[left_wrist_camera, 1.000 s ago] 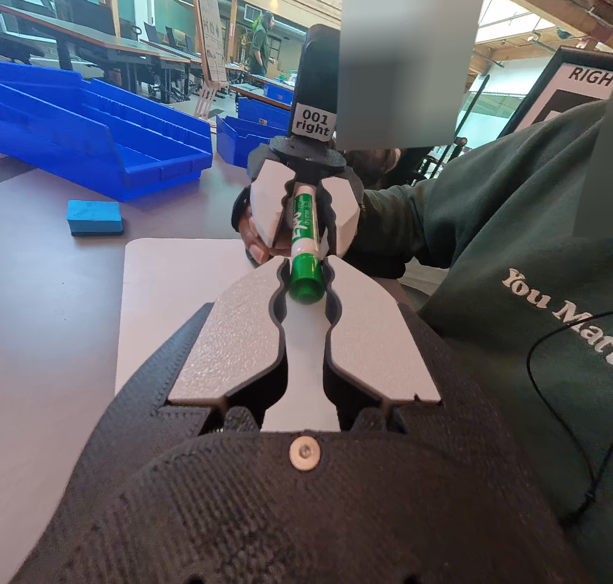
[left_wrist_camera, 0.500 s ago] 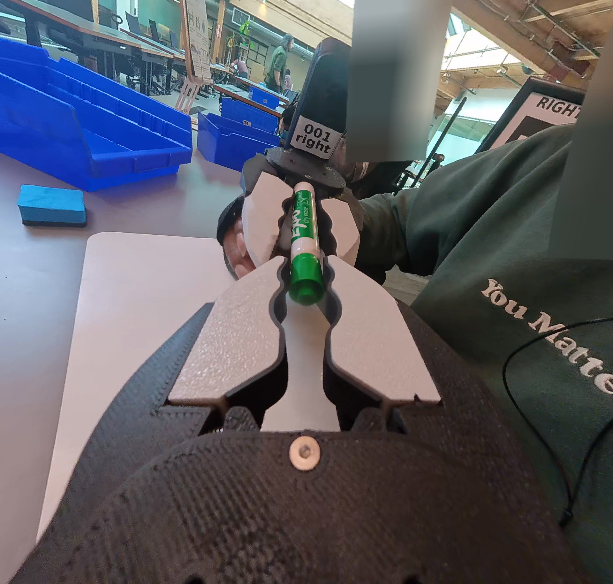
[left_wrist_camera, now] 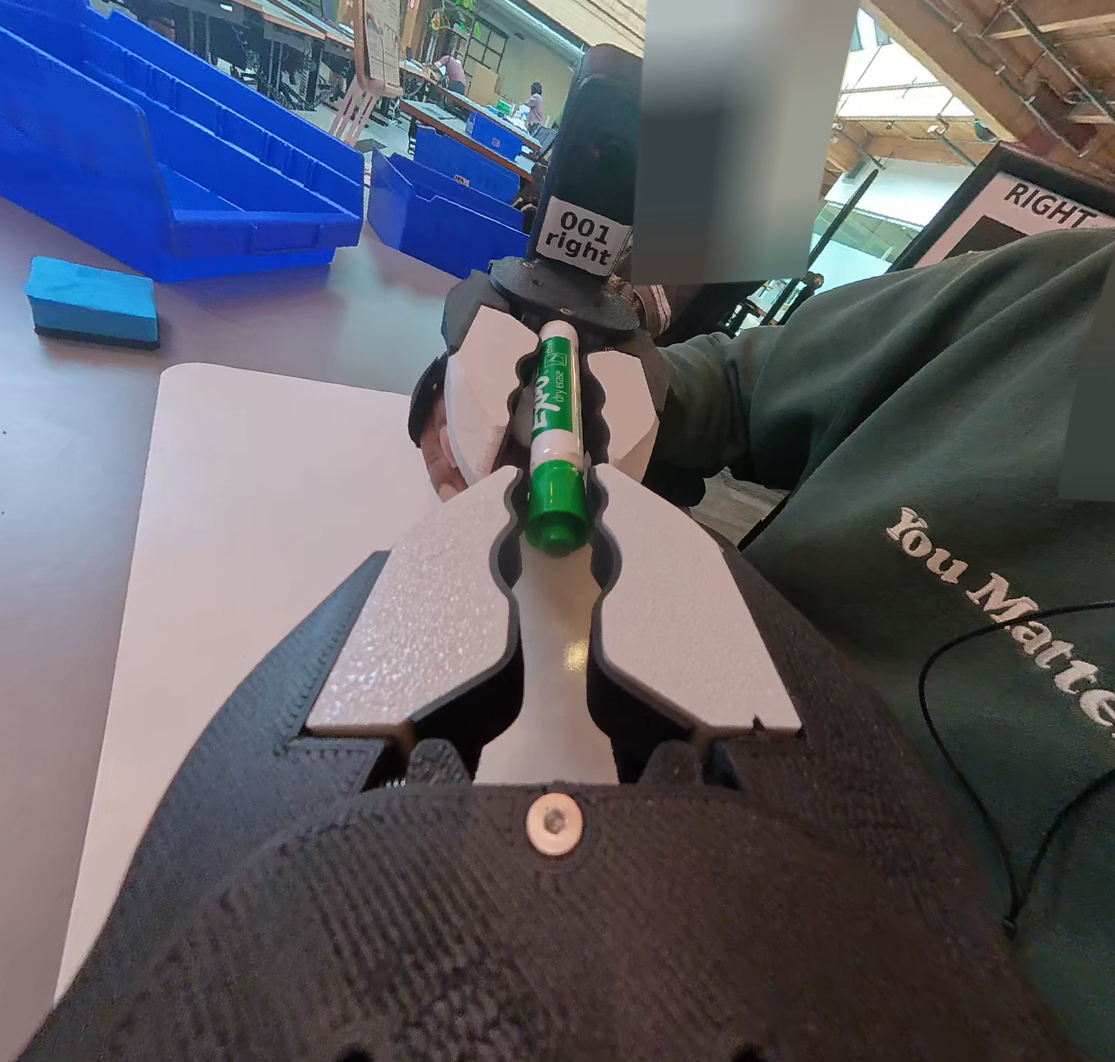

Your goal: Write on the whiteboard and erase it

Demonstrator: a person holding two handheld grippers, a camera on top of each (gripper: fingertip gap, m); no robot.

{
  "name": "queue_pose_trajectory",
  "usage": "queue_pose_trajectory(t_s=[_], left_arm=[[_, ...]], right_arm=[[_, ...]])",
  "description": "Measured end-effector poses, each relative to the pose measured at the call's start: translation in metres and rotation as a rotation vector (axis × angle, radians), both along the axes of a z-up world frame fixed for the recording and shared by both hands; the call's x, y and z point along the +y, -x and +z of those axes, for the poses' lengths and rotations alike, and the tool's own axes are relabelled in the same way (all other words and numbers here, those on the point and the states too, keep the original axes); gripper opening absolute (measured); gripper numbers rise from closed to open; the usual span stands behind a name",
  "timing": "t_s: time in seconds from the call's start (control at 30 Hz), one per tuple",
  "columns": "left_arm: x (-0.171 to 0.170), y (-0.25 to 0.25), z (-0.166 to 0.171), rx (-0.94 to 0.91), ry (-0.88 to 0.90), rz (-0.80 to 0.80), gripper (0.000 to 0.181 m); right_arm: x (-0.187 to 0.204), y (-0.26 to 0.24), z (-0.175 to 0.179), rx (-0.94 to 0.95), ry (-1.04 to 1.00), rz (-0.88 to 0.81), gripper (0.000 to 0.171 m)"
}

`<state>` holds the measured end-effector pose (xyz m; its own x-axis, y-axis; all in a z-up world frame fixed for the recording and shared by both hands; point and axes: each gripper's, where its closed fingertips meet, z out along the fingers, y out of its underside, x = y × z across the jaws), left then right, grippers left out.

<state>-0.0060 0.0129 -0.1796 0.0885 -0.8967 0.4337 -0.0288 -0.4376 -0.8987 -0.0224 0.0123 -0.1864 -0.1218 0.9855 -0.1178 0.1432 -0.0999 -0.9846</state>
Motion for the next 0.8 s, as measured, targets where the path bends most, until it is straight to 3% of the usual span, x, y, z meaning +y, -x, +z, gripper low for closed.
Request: queue_pose_trajectory(t_s=[0.5, 0.8], left_arm=[[0.002, 0.0, -0.002, 0.003, 0.026, 0.004, 0.019], [0.005, 0.003, 0.016, -0.05, 0.001, 0.004, 0.019]], right_arm=[[0.002, 0.001, -0.001, 0.028, 0.02, -0.017, 0.034], [0.006, 0.003, 0.018, 0.079, 0.05, -0.033, 0.032]])
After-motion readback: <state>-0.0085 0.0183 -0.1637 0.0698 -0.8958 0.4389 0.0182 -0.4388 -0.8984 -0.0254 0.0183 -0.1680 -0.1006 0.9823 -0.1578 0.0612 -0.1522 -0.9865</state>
